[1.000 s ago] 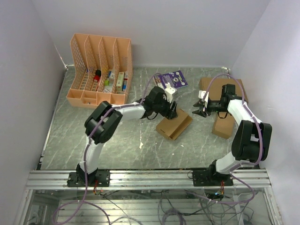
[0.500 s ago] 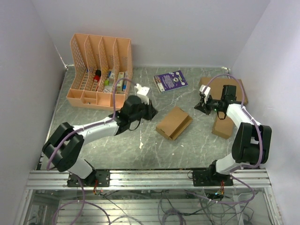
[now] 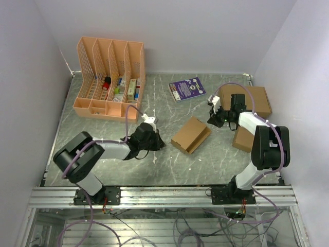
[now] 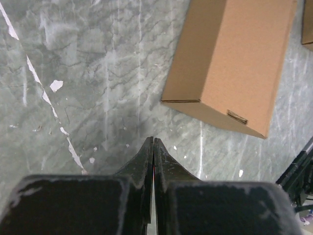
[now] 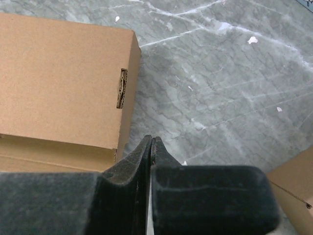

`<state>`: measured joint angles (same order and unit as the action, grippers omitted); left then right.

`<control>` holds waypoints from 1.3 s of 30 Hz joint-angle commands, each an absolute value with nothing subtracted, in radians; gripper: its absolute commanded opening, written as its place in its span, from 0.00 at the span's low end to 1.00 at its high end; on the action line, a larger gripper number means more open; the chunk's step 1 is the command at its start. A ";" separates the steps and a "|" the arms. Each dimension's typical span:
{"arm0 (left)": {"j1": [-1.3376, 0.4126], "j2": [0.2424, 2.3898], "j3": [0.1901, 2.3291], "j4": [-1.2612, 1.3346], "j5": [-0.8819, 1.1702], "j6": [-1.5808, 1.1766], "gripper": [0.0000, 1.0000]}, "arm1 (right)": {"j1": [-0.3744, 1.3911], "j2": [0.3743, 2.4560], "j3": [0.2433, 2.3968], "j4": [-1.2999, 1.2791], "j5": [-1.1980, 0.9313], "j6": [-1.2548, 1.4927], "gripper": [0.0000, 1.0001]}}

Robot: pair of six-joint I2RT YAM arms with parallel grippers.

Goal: Fold the paper box

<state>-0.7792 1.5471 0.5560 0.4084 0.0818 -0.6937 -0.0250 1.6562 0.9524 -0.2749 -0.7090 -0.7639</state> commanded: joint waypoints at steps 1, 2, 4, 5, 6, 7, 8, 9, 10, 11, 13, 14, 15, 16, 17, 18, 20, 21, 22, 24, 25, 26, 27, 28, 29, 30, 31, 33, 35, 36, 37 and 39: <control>-0.789 1.630 0.620 0.490 0.103 -0.718 0.07 | -0.025 1.665 0.969 -0.293 -0.710 -0.786 0.00; -0.791 1.641 0.633 0.486 0.102 -0.716 0.07 | -0.025 1.669 0.971 -0.308 -0.725 -0.800 0.00; -0.790 1.653 0.653 0.477 0.099 -0.713 0.07 | -0.023 1.675 0.978 -0.335 -0.747 -0.824 0.00; -0.791 1.658 0.659 0.478 0.100 -0.712 0.07 | -0.023 1.675 0.976 -0.340 -0.749 -0.829 0.00; -0.791 1.662 0.664 0.481 0.104 -0.714 0.07 | -0.022 1.675 0.976 -0.347 -0.756 -0.839 0.00; -0.792 1.669 0.671 0.482 0.108 -0.714 0.07 | -0.022 1.672 0.976 -0.360 -0.771 -0.856 0.00; -0.793 1.674 0.678 0.481 0.111 -0.715 0.07 | -0.022 1.672 0.975 -0.371 -0.781 -0.872 0.00; -0.792 1.680 0.685 0.480 0.116 -0.713 0.07 | -0.022 1.671 0.974 -0.379 -0.790 -0.877 0.00; -0.793 1.686 0.692 0.481 0.118 -0.714 0.07 | -0.020 1.668 0.973 -0.382 -0.796 -0.881 0.00; -0.793 1.690 0.694 0.485 0.120 -0.717 0.07 | -0.020 1.668 0.971 -0.383 -0.796 -0.883 0.00; -0.793 1.694 0.698 0.489 0.125 -0.720 0.07 | -0.021 1.665 0.974 -0.386 -0.797 -0.889 0.00; -0.794 1.696 0.700 0.488 0.123 -0.720 0.07 | -0.021 1.666 0.975 -0.391 -0.799 -0.894 0.00; -0.795 1.696 0.702 0.485 0.121 -0.720 0.07 | -0.021 1.665 0.976 -0.396 -0.804 -0.898 0.00; -0.794 1.696 0.704 0.480 0.118 -0.718 0.07 | -0.021 1.664 0.975 -0.399 -0.807 -0.904 0.00; -0.793 1.697 0.708 0.472 0.113 -0.716 0.07 | -0.020 1.665 0.975 -0.403 -0.810 -0.906 0.00; -0.793 1.695 0.710 0.462 0.108 -0.713 0.07 | -0.020 1.664 0.976 -0.405 -0.810 -0.908 0.00; -0.794 1.686 0.715 0.432 0.089 -0.705 0.07 | -0.021 1.668 0.979 -0.406 -0.807 -0.909 0.00; -0.793 1.679 0.713 0.422 0.077 -0.703 0.07 | -0.021 1.668 0.979 -0.406 -0.802 -0.908 0.00; -0.793 1.672 0.709 0.411 0.064 -0.702 0.07 | -0.022 1.668 0.979 -0.405 -0.802 -0.906 0.00; -0.794 1.650 0.698 0.395 0.043 -0.702 0.07 | -0.022 1.667 0.981 -0.406 -0.801 -0.907 0.00; -0.794 1.640 0.692 0.388 0.040 -0.703 0.07 | -0.022 1.668 0.981 -0.408 -0.800 -0.907 0.00; -0.793 1.630 0.686 0.384 0.041 -0.705 0.07 | -0.021 1.668 0.982 -0.407 -0.799 -0.907 0.00; -0.795 1.620 0.677 0.383 0.046 -0.709 0.07 | -0.022 1.668 0.982 -0.406 -0.798 -0.907 0.00; -0.797 1.610 0.670 0.384 0.049 -0.714 0.07 | -0.021 1.668 0.982 -0.408 -0.798 -0.908 0.00; -0.800 1.598 0.662 0.384 0.048 -0.717 0.07 | -0.022 1.668 0.982 -0.409 -0.800 -0.909 0.00; -0.808 1.587 0.655 0.385 0.044 -0.723 0.07 | -0.022 1.668 0.983 -0.409 -0.801 -0.910 0.00; -0.815 1.577 0.646 0.392 0.040 -0.729 0.07 | -0.022 1.669 0.982 -0.407 -0.801 -0.910 0.00; -0.830 1.562 0.624 0.409 0.036 -0.746 0.08 | -0.022 1.673 0.982 -0.412 -0.802 -0.913 0.00; -0.845 1.552 0.611 0.424 0.032 -0.761 0.08 | -0.021 1.677 0.984 -0.417 -0.799 -0.919 0.00; -0.852 1.549 0.608 0.424 0.029 -0.765 0.08 | -0.022 1.677 0.986 -0.419 -0.797 -0.922 0.00; -0.859 1.547 0.605 0.423 0.026 -0.765 0.07 | -0.022 1.677 0.985 -0.419 -0.796 -0.925 0.00; -0.865 1.547 0.602 0.417 0.018 -0.763 0.07 | -0.022 1.674 0.982 -0.418 -0.797 -0.928 0.00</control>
